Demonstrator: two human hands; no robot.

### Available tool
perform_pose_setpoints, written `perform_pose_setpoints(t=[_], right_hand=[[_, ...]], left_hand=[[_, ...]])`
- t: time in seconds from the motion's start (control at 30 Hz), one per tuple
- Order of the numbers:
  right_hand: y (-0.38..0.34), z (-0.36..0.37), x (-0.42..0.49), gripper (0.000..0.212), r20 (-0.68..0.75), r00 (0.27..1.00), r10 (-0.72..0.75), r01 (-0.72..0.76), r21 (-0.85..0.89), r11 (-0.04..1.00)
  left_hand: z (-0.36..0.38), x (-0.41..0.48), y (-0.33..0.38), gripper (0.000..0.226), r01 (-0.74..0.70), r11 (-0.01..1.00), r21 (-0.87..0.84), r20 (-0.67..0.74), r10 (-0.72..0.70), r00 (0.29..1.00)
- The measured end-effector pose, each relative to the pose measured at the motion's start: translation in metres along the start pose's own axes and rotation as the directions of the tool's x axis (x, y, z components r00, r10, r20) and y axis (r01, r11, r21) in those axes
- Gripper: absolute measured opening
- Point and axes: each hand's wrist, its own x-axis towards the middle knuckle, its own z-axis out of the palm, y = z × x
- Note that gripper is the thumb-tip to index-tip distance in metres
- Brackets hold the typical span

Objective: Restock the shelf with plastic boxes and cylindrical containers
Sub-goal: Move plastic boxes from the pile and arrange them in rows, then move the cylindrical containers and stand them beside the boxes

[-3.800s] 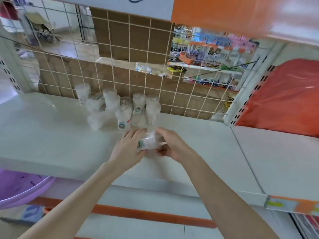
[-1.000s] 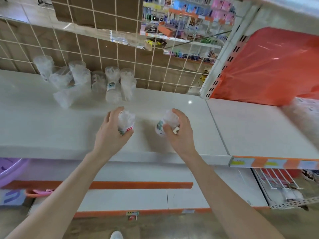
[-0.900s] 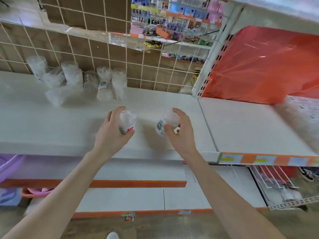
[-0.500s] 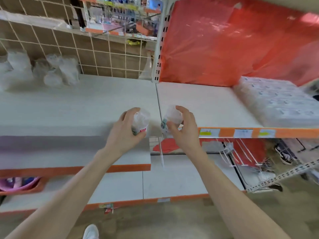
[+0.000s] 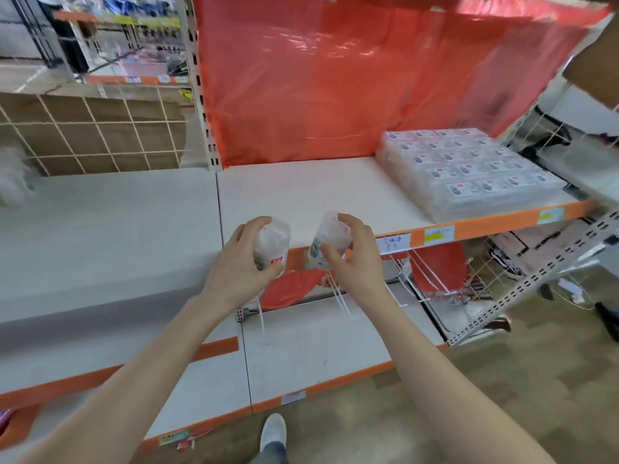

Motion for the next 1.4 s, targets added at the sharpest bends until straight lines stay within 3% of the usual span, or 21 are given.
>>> perform_pose_setpoints(t=[0.57,0.87,1.1,1.4], right_hand=[[0.059,-0.047,0.137,0.047,-0.121,0.992,-0.019,0.006,-0.107,0.994],[0.094,-0.047,0.206,0.060,0.049,0.998,0.044,-0.033,-0.194,0.980],[0.113,-0.046,0.269,0.051,0.231,0.969,0.081,0.010,-0.370,0.929],[0.136,-0.025,0.302,0.051,0.308,0.942,0.130,-0.030,-0.308,0.951]], left_hand=[[0.083,0.166,0.036,0.066,-0.159,0.987,-0.006,0.079,0.159,0.984],[0.114,0.205,0.035,0.063,-0.029,0.999,-0.022,0.054,0.030,0.998],[0.140,0.240,0.040,0.063,0.082,0.997,-0.004,0.032,-0.081,0.996],[0.157,0.264,0.029,0.055,0.080,0.993,-0.088,0.017,-0.079,0.997]])
